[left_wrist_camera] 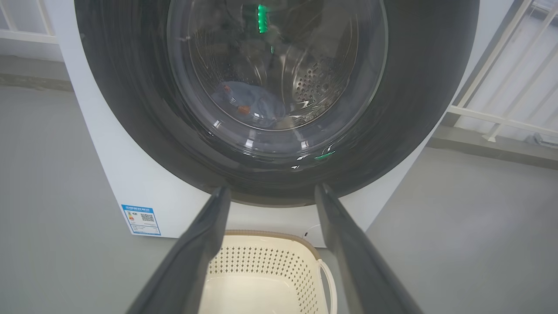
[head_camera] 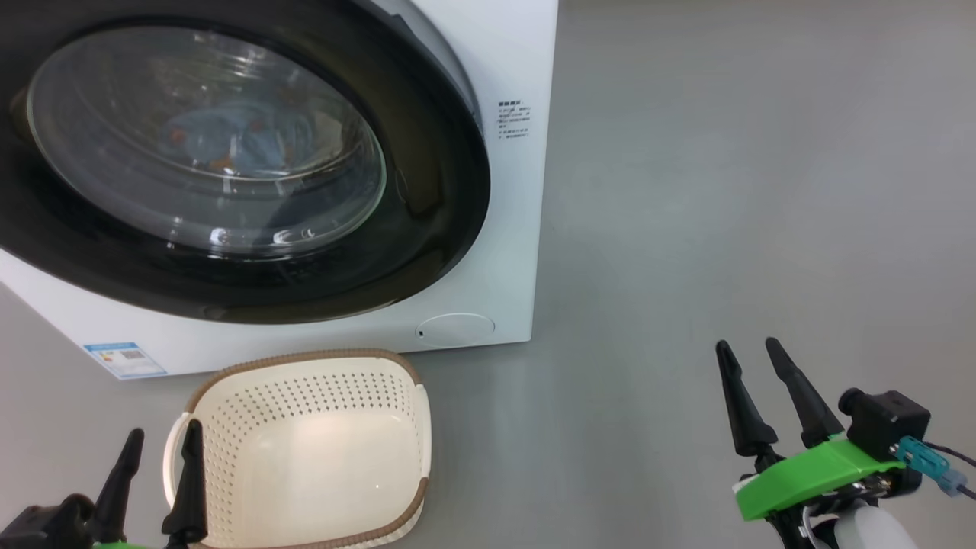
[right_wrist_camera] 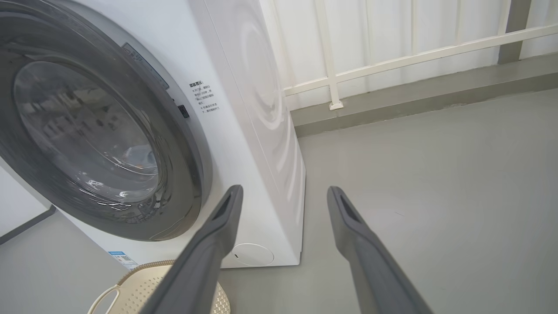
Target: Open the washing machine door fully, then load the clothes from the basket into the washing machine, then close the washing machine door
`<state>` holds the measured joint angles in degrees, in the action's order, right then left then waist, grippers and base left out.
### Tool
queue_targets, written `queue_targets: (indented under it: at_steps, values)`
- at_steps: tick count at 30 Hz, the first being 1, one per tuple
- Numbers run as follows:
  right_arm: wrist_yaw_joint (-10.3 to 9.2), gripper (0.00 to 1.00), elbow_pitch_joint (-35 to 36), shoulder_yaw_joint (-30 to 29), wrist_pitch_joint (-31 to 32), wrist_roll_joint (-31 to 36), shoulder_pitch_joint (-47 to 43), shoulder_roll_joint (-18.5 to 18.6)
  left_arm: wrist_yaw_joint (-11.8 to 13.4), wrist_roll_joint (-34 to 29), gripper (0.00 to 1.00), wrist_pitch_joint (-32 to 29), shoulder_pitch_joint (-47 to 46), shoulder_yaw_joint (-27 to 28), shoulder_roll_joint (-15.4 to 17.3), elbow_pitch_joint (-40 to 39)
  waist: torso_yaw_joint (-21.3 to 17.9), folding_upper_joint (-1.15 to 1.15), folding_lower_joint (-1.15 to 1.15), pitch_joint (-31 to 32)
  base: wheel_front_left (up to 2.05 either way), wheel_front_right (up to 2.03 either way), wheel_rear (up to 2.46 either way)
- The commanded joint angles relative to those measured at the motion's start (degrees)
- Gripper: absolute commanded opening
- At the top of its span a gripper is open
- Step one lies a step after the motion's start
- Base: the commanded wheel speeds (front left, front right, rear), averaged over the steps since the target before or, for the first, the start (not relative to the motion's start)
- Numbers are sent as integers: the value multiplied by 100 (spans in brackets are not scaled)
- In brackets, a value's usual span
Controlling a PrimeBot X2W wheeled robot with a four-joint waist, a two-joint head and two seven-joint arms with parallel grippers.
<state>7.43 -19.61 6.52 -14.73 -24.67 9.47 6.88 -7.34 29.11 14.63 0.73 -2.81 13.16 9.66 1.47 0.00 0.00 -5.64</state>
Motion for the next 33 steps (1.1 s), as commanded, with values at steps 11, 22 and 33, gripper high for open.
queue_targets:
  at_steps: [11, 22, 33]
  values:
    - [6, 100, 269, -144, -27, 118, -348, 86, -14, -128, 100, 37, 105, 420, 107, -148, -18, 0, 0, 124, 0, 0, 0]
    - [6, 100, 304, -285, -27, 190, -440, 22, -14, -118, 100, 37, 159, 462, 110, -148, 20, 0, 0, 111, 0, 0, 0]
    - [6, 100, 323, -276, -27, 209, -437, 25, -14, -155, 100, 37, 118, 475, 103, -182, 78, 0, 0, 80, 0, 0, 0]
